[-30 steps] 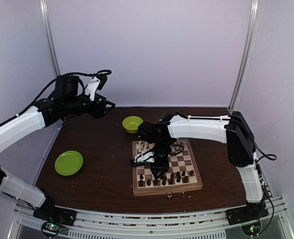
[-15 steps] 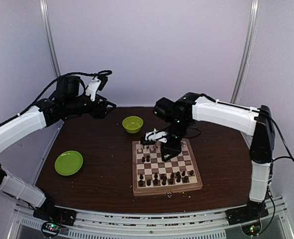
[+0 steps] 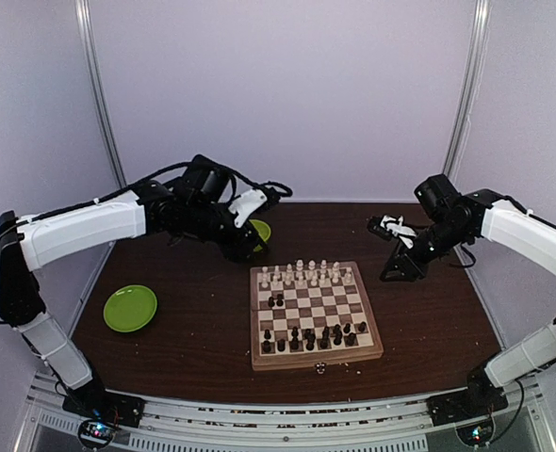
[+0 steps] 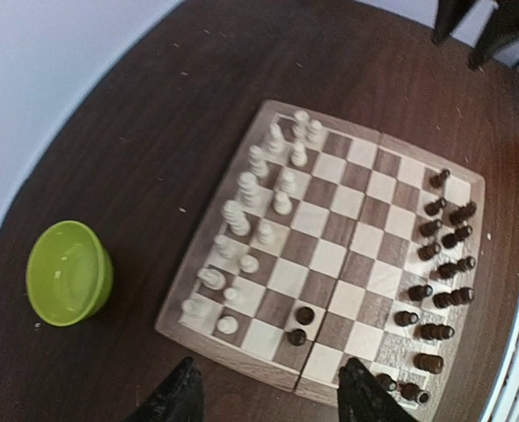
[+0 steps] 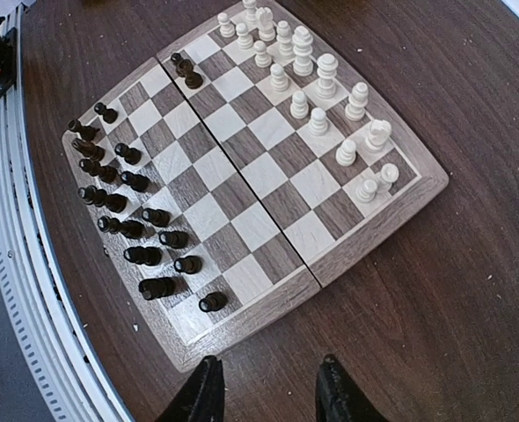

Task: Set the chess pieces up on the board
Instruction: Pick up the pawn from the chessboard, then place the pawn at g7.

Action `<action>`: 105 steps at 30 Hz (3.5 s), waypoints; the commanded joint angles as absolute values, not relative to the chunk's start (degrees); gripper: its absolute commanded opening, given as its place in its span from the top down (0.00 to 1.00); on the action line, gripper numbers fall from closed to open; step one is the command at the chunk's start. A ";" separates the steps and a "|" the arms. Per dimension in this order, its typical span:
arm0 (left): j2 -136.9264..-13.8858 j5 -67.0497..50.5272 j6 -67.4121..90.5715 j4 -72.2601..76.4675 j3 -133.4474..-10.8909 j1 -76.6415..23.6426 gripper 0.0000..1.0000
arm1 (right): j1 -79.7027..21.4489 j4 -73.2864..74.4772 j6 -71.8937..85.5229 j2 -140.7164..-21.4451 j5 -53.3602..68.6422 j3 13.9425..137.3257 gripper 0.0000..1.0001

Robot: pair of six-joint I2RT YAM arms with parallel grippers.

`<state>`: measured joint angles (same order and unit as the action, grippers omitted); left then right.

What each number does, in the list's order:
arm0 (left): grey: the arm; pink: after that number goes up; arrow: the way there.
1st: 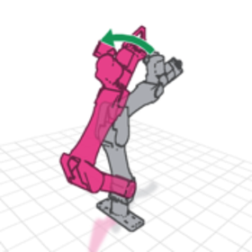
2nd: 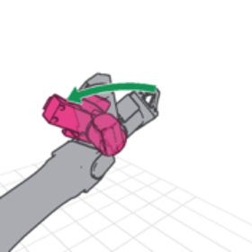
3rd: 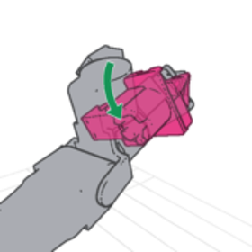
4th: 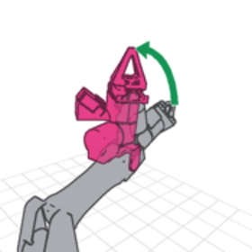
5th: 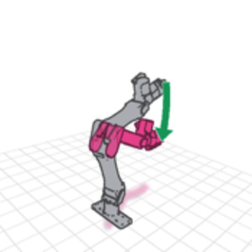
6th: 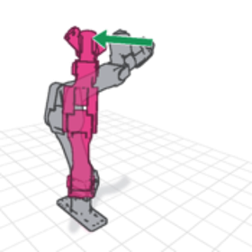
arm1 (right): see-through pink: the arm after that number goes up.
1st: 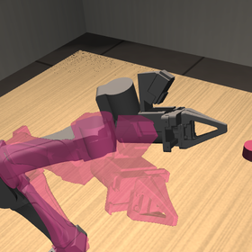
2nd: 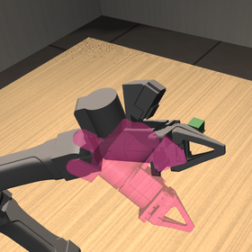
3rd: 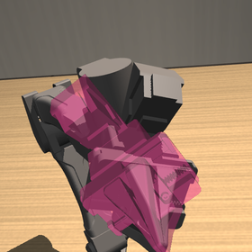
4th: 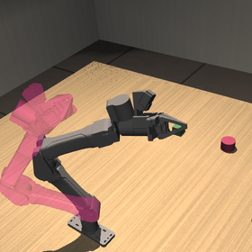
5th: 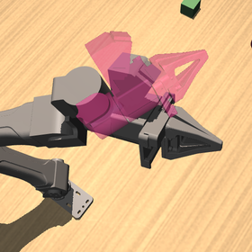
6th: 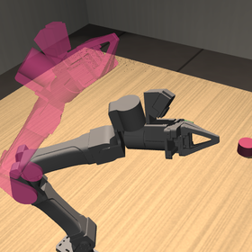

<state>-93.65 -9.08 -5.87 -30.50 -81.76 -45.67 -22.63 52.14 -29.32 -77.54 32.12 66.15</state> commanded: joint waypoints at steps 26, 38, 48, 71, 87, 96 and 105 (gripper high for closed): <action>-119.27 -5.49 -9.38 -43.00 -93.01 -50.45 0.68 | -18.59 45.23 -30.30 -75.15 37.63 62.66 0.59; -118.17 -6.15 -9.65 -46.12 -92.00 -50.45 0.96 | -18.60 45.57 -30.76 -75.77 37.27 62.75 0.59; -109.14 -17.55 -7.31 -42.64 -84.48 -50.54 0.99 | -18.56 45.78 -31.02 -76.10 37.02 62.82 0.59; -115.41 -25.91 -12.13 -44.91 -88.82 -53.59 0.99 | -18.68 46.50 -31.55 -77.07 37.18 62.97 0.60; -118.00 -24.40 -14.07 -47.90 -90.77 -54.71 0.99 | -18.60 46.69 -31.64 -77.39 36.92 63.10 0.60; -119.09 -23.33 -14.19 -48.56 -91.40 -55.28 0.99 | -18.51 46.74 -31.48 -77.52 36.82 63.05 0.60; -119.29 -21.67 -13.71 -48.52 -91.84 -55.28 0.90 | -18.63 46.81 -31.46 -77.51 36.90 63.09 0.59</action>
<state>-118.74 -22.65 -13.19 -48.14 -90.13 -55.09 -18.81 46.11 -31.33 -77.17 37.39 62.35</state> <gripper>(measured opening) 0.086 0.405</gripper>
